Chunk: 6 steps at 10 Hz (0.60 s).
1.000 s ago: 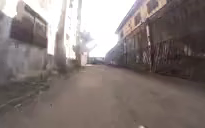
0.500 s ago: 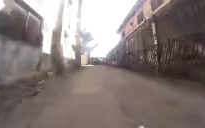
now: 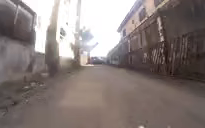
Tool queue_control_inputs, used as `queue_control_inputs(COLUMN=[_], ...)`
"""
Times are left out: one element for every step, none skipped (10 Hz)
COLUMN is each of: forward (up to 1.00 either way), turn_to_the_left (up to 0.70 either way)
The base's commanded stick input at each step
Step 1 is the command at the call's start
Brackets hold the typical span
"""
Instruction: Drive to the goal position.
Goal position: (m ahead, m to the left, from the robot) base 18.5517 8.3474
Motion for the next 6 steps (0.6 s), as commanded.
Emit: queue_control_inputs(forward=[1.0,1.0,1.0,1.0,1.0,1.0], turn_to_the_left=[0.0,0.0,0.0,0.0,0.0,0.0])
